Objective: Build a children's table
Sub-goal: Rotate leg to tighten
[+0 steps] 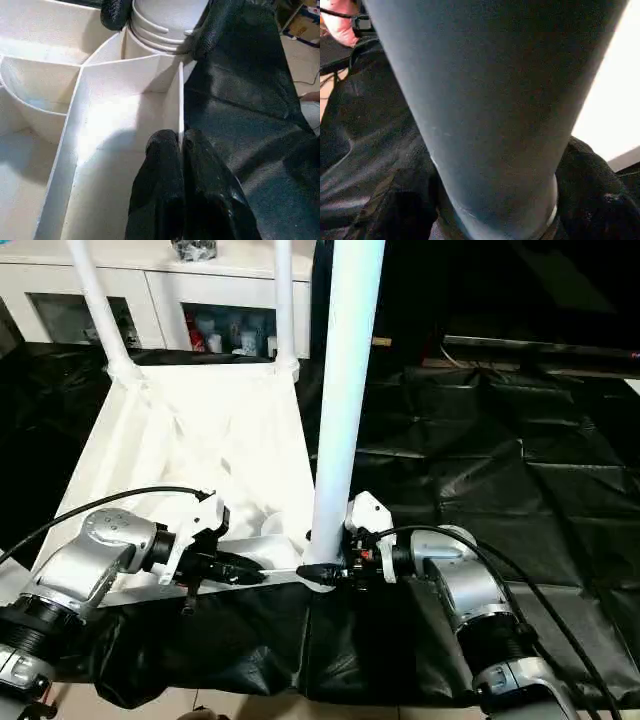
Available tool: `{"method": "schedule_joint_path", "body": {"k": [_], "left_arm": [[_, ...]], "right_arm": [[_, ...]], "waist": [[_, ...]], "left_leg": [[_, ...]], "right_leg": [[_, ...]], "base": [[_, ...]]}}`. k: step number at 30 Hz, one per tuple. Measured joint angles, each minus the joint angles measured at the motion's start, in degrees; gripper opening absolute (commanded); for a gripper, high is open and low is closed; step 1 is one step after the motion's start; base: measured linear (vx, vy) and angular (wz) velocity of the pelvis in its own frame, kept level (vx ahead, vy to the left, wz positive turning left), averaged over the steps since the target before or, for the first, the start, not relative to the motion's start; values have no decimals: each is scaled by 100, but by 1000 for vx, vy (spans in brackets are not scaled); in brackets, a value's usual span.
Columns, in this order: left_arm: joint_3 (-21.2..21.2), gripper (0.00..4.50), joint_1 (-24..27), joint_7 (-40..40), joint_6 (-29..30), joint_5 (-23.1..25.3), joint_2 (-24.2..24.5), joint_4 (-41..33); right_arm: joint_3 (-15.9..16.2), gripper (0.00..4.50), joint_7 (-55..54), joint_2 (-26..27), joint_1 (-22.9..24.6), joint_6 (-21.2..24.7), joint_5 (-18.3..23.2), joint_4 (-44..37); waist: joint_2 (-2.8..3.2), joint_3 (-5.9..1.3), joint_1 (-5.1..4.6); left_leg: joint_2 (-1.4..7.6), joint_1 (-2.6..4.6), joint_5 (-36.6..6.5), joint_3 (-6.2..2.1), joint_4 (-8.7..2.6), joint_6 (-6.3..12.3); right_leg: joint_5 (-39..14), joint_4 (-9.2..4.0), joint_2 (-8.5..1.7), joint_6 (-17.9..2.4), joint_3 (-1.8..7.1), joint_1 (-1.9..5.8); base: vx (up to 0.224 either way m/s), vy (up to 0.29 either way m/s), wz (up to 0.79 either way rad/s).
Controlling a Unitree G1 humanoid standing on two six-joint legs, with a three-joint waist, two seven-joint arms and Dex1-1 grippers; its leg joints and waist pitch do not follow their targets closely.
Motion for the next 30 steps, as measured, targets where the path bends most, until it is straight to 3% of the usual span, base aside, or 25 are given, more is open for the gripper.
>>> {"method": "schedule_joint_path", "body": {"k": [4,9,14,15,17,24,30], "left_arm": [[70,0,-186,711,-66,173,-242,290],[267,0,-277,1722,201,371,-713,384],[389,0,-309,2495,409,457,-1132,384],[399,0,-304,2557,444,459,-1182,376],[388,0,-284,2573,475,460,-1200,330],[338,0,-246,2510,476,481,-1168,213],[138,0,-229,1732,483,424,-737,-9]], "right_arm": [[-322,268,-1097,473,-86,-187,-85,489],[-705,267,-2794,1069,-306,-235,-192,982],[-928,267,-4064,1482,-479,-236,-335,1209],[-934,302,-4174,1518,-477,-279,-410,1212],[-934,337,-4222,1546,-474,-355,-449,1225],[-902,376,-3873,1440,-470,-407,-489,1189],[-536,376,-2201,691,-329,-377,-401,857]], "waist": [[1,0,-34],[2,-1,-190],[6,-4,-225],[11,-7,-225],[14,-9,-222],[16,-10,-224],[12,-8,-202]], "left_leg": [[-1,14,1,-3,-1,-2],[-2,18,1,-16,-2,-3],[-2,16,1,-16,-3,-3],[-3,15,1,-16,-3,-3],[-2,14,1,-15,-3,-3],[-2,10,1,-10,-5,-3],[-1,2,0,-7,-6,-2]], "right_leg": [[-5,1,0,10,0,5],[-7,-1,0,15,2,4],[-7,-4,0,15,1,5],[-7,-4,0,16,2,6],[-7,-5,0,16,2,5],[-8,-5,0,18,2,4],[-11,-6,1,21,-2,3]], "base": [[0,0,0],[0,0,0],[0,0,0],[0,0,0],[0,0,0],[0,0,0],[0,0,0]]}}
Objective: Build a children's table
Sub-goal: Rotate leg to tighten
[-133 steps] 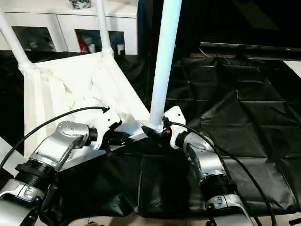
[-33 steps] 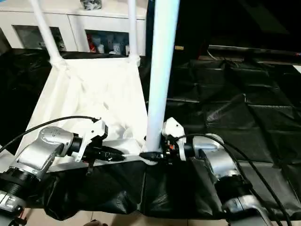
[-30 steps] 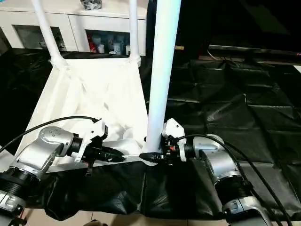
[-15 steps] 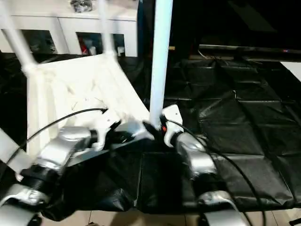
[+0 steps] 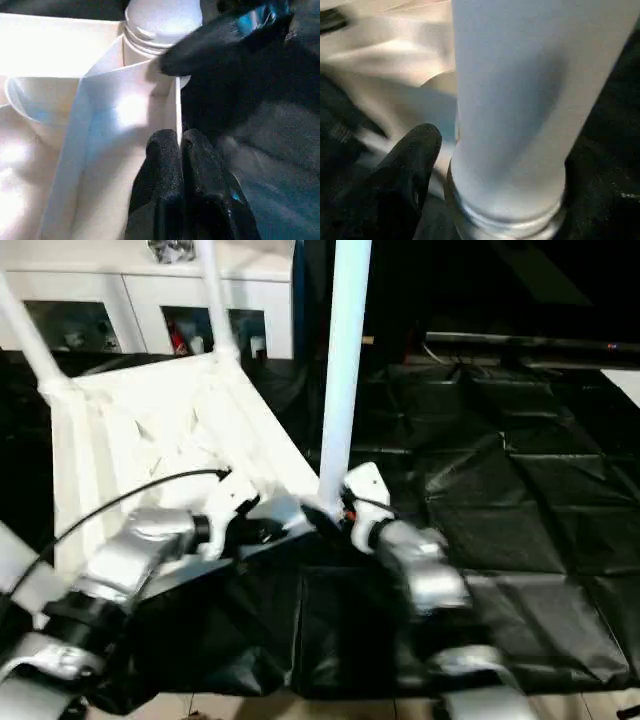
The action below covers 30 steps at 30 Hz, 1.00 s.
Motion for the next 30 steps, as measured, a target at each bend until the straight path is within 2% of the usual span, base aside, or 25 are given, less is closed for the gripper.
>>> {"method": "schedule_joint_path", "body": {"k": [4,10,19,20,23,24,26,30], "left_arm": [[-96,0,8,-419,-43,-94,190,-46],[-150,0,74,-1185,-308,-240,591,-45],[-173,0,131,-1629,-399,-355,778,-45],[-181,0,134,-1649,-399,-378,783,-45],[-183,0,150,-1695,-402,-422,792,-52],[-183,0,161,-1702,-406,-422,791,-68],[-181,0,169,-1676,-415,-419,772,-68],[-148,0,175,-1412,-427,-413,603,-10]], "right_arm": [[153,376,796,-325,40,27,54,-165],[366,376,1873,-720,212,275,339,-554],[448,362,2273,-702,300,363,453,-727],[450,334,2284,-688,300,373,467,-728],[447,323,2288,-664,302,465,558,-734],[448,304,2288,-656,303,487,583,-736],[440,293,2286,-639,329,514,595,-749],[267,268,2063,-541,438,530,604,-766]], "waist": [[0,0,60],[-2,1,90],[-5,3,145],[-5,3,149],[-24,12,183],[-25,12,196],[-25,12,210],[-25,12,220]], "left_leg": [[0,-9,-1,3,-3,1],[0,-9,0,5,2,2],[1,-8,0,4,4,1],[1,-8,0,4,4,1],[3,-9,0,6,2,1],[2,-11,0,7,2,1],[1,-11,0,8,3,1],[1,-10,1,12,7,1]], "right_leg": [[-4,-5,0,1,-3,-1],[-3,-2,-1,0,-1,3],[-1,2,-1,-3,1,2],[-2,1,-1,-3,1,2],[-3,1,0,-1,0,0],[-3,0,-1,-1,1,0],[-3,-1,-2,-1,1,0],[-3,1,-6,-1,4,5]], "base": [[0,0,0],[0,0,0],[0,0,0],[0,0,0],[0,0,0],[0,0,0],[0,0,0],[0,0,0]]}}
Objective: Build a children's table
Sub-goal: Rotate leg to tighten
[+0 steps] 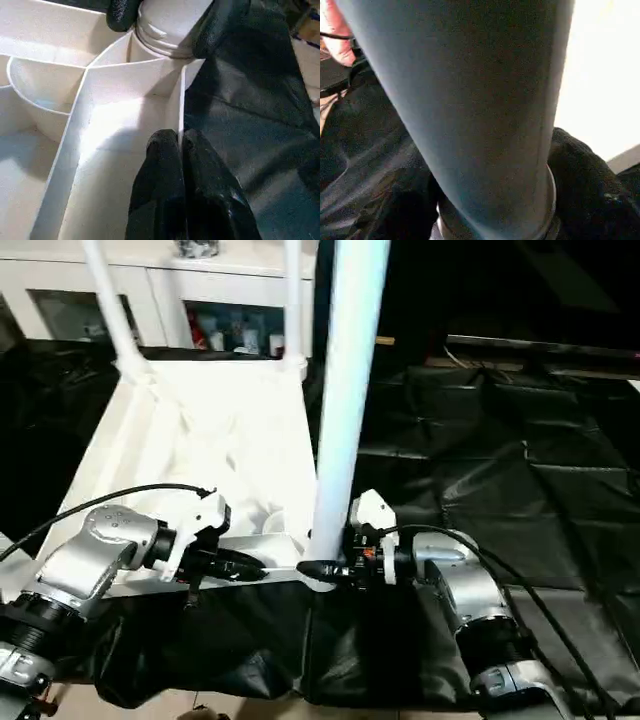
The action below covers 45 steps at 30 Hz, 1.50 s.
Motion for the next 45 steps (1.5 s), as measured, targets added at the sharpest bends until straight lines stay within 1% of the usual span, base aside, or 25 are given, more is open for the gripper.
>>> {"method": "schedule_joint_path", "body": {"k": [3,5,9,12,15,17,18,19,22,23,24,25,28,30,31,34,36,39,41,42,45], "left_arm": [[60,0,-39,396,12,64,-181,100],[121,0,-101,722,53,136,-337,197],[299,0,-223,1634,204,292,-761,399],[338,0,-294,2152,210,439,-1042,508],[338,0,-301,2332,211,461,-1111,516],[331,0,-300,2359,211,471,-1132,515],[320,0,-293,2355,211,484,-1137,503],[317,0,-288,2343,211,492,-1137,488],[317,0,-266,2220,211,501,-1108,435],[316,0,-257,2160,209,501,-1091,419],[313,0,-248,2085,208,499,-1061,394],[310,0,-196,1955,195,480,-985,321],[300,0,-155,1697,141,441,-824,248],[244,0,-120,1384,53,393,-666,189],[221,0,-108,1270,30,372,-615,168],[155,0,-26,647,-94,204,-314,57],[107,0,-12,340,-109,173,-219,16],[30,0,-12,50,-142,139,-115,-3],[9,0,-11,-111,-163,100,-12,-3],[5,0,-10,-193,-167,74,50,-3],[1,0,11,-330,-182,31,128,-3]], "right_arm": [[-194,264,-575,160,35,-25,-13,86],[-305,263,-1084,315,-44,-90,-62,273],[-597,262,-2611,861,-340,-157,-217,738],[-793,262,-3538,1198,-474,-232,-283,974],[-918,262,-3868,1376,-567,-173,-314,1043],[-950,262,-3902,1400,-569,-167,-330,1035],[-950,317,-3899,1400,-568,-168,-343,1027],[-950,331,-3883,1399,-561,-165,-347,1009],[-947,334,-3585,1336,-493,-137,-332,895],[-943,344,-3458,1296,-458,-149,-332,863],[-897,364,-3331,1227,-411,-174,-334,813],[-787,375,-3039,1086,-348,-197,-333,732],[-712,375,-2452,910,-269,-158,-296,575],[-541,375,-1880,599,-161,-74,-206,376],[-522,375,-1709,545,-144,-48,-185,346],[-195,375,-702,40,-54,105,-111,22],[-87,375,-281,-51,-52,152,-79,-62],[48,375,105,-120,-56,196,-48,-117],[130,375,280,-183,-55,220,-41,-169],[156,350,353,-204,-55,235,-41,-188],[220,340,409,-220,-55,242,-32,-207]], "waist": [[2,-1,-34],[2,-1,-53],[4,-2,-191],[14,-8,-216],[21,-12,-229],[26,-15,-227],[27,-16,-227],[27,-16,-225],[26,-15,-220],[25,-15,-216],[25,-15,-212],[25,-15,-205],[22,-13,-202],[18,-11,-189],[16,-10,-185],[7,-5,-150],[0,-1,-119],[-6,1,-55],[-21,7,-33],[-33,11,-30],[-45,11,-27]], "left_leg": [[-1,12,0,-3,-1,0],[0,18,0,-4,-2,-1],[-1,24,0,-14,-4,-1],[-3,23,0,-19,-4,-1],[-3,21,0,-19,-4,-1],[-3,21,0,-18,-5,-1],[-3,21,0,-18,-5,-1],[-3,20,0,-17,-7,-1],[-2,17,0,-14,-9,-1],[-2,15,0,-15,-9,-1],[-2,15,0,-14,-9,-1],[-2,14,0,-14,-11,-1],[0,10,0,-11,-13,-1],[0,8,0,-9,-14,-1],[0,7,0,-8,-14,-1],[-1,-2,0,-7,-13,0],[0,-8,-1,-4,-13,1],[0,-5,0,0,-12,1],[2,-1,0,1,-11,0],[3,2,0,0,-11,0],[3,1,0,0,-9,-1]], "right_leg": [[5,4,0,-4,6,1],[-1,4,2,7,4,2],[0,4,4,8,4,1],[0,1,3,8,5,1],[0,0,3,8,6,2],[0,0,3,8,6,3],[0,0,3,8,6,3],[0,0,3,8,5,2],[1,0,3,9,4,0],[0,0,3,9,4,-1],[0,0,3,9,3,-1],[-1,0,3,12,3,-1],[-2,1,5,12,0,-5],[-1,0,5,10,1,-4],[-1,0,5,12,0,-4],[-10,-4,2,20,1,-5],[-12,-6,2,20,0,-6],[-11,-4,2,18,0,-6],[-11,1,2,18,0,-6],[-10,3,3,18,0,-6],[-9,3,2,16,3,-5]], "base": [[0,0,0],[0,0,0],[0,0,0],[0,0,0],[0,0,0],[0,0,0],[0,0,0],[0,0,0],[0,0,0],[0,0,0],[0,0,0],[0,0,0],[0,0,0],[0,0,0],[0,0,0],[0,0,0],[0,0,0],[0,0,0],[0,0,0],[0,0,0],[0,0,0]]}}
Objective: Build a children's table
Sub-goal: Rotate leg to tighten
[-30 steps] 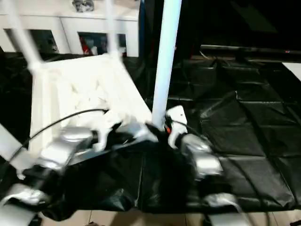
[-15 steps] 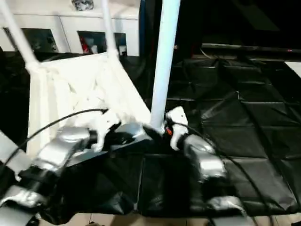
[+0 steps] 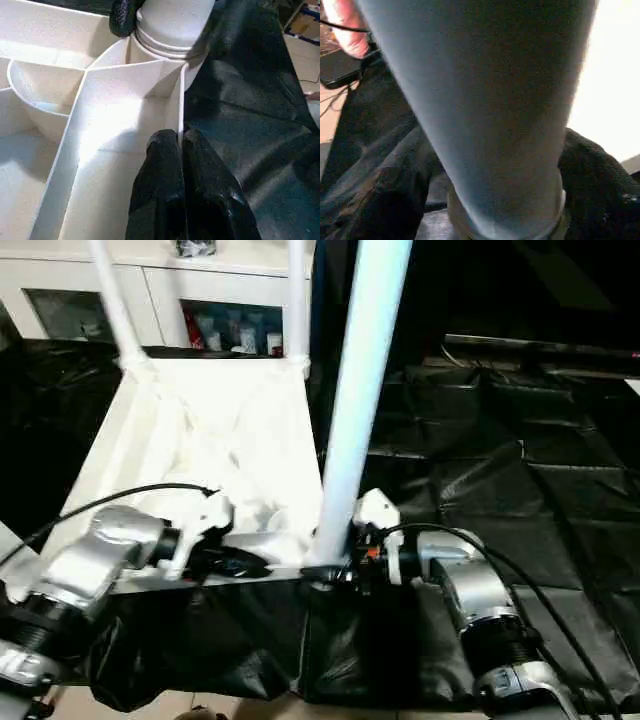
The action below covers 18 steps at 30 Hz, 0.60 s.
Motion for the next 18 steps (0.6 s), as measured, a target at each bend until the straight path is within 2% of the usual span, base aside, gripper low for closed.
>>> {"method": "schedule_joint_path", "body": {"k": [3,6,7,11,15,16,18], "left_arm": [[0,0,16,-61,-8,-21,35,0],[0,0,30,-67,-7,-25,33,-11],[0,0,30,-57,-7,-25,30,-11],[3,0,35,67,22,-20,-29,-10],[114,0,34,697,129,112,-304,13],[175,0,32,981,198,177,-445,27],[281,0,21,1528,340,310,-703,40]], "right_arm": [[32,307,54,-10,0,41,5,-21],[25,297,53,8,3,105,14,-40],[25,276,48,29,4,116,20,-42],[-104,262,-100,108,130,123,51,-84],[-374,259,-972,381,132,26,4,118],[-486,258,-1465,574,108,-61,-56,270],[-730,258,-2403,954,-15,-183,-159,544]], "waist": [[-15,-9,3],[-14,-9,13],[-14,-9,15],[-13,-10,21],[-13,-12,-13],[-12,-16,-35],[-7,-22,-147]], "left_leg": [[0,0,0,0,0,0],[0,0,0,1,0,0],[0,0,0,1,0,0],[-2,5,0,1,2,0],[-3,21,0,-4,4,-1],[-3,29,0,-6,1,-1],[-4,37,1,-13,3,-2]], "right_leg": [[0,-1,0,0,1,1],[0,-1,0,0,1,1],[0,-1,0,0,0,1],[0,-1,-3,0,1,6],[9,1,-2,-11,5,13],[2,0,-2,-1,6,16],[3,-1,-2,-1,5,16]], "base": [[0,0,0],[0,0,0],[0,0,0],[0,0,0],[0,0,0],[0,0,0],[0,0,0]]}}
